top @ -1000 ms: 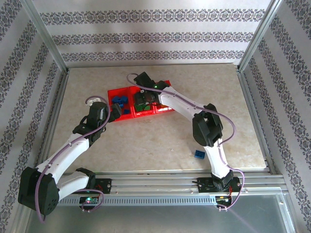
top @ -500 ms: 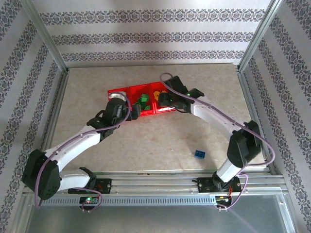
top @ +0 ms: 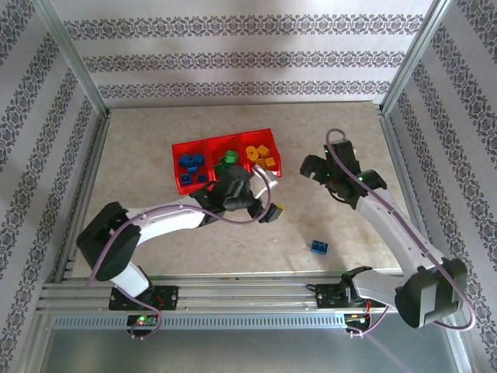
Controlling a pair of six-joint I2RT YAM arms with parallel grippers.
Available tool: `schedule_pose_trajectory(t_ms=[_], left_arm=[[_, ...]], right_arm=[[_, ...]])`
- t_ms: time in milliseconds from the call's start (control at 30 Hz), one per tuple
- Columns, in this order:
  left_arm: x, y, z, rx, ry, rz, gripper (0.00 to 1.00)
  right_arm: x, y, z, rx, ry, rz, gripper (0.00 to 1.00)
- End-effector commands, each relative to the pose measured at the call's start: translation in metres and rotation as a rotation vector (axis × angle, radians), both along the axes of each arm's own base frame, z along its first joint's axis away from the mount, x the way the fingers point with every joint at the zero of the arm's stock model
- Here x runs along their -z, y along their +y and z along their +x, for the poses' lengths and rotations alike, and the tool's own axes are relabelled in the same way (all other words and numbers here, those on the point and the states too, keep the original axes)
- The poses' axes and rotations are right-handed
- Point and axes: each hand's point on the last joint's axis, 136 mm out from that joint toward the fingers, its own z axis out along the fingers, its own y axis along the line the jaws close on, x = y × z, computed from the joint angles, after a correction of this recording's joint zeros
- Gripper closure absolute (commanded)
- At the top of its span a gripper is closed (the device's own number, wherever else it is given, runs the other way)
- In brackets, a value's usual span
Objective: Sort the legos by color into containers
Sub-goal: Pick up the lego from the bottom-right of the table.
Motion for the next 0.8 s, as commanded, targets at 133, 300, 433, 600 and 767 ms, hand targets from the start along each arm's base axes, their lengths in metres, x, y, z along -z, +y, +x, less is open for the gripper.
schedule_pose_trajectory(t_ms=[133, 300, 433, 600, 767], left_arm=[[0.003, -0.065, -0.048, 0.38, -0.309, -0.015, 0.0], [0.023, -0.089, -0.052, 0.432, -0.321, 0.019, 0.0], [0.038, -0.103, -0.062, 0.484, -0.294, 0.015, 0.01], [0.056, -0.12, -0.077, 0.567, -0.236, 0.021, 0.06], [0.074, -0.134, -0.09, 0.628, -0.179, 0.036, 0.12]], right_arm=[[0.008, -0.031, -0.024, 0.095, 0.027, 0.033, 0.02], [0.011, -0.043, -0.028, 0.126, 0.041, 0.035, 0.02], [0.013, -0.051, -0.029, 0.139, 0.064, 0.023, 0.02], [0.017, -0.056, -0.03, 0.149, 0.086, 0.015, 0.02], [0.017, -0.06, -0.031, 0.156, 0.096, 0.004, 0.02]])
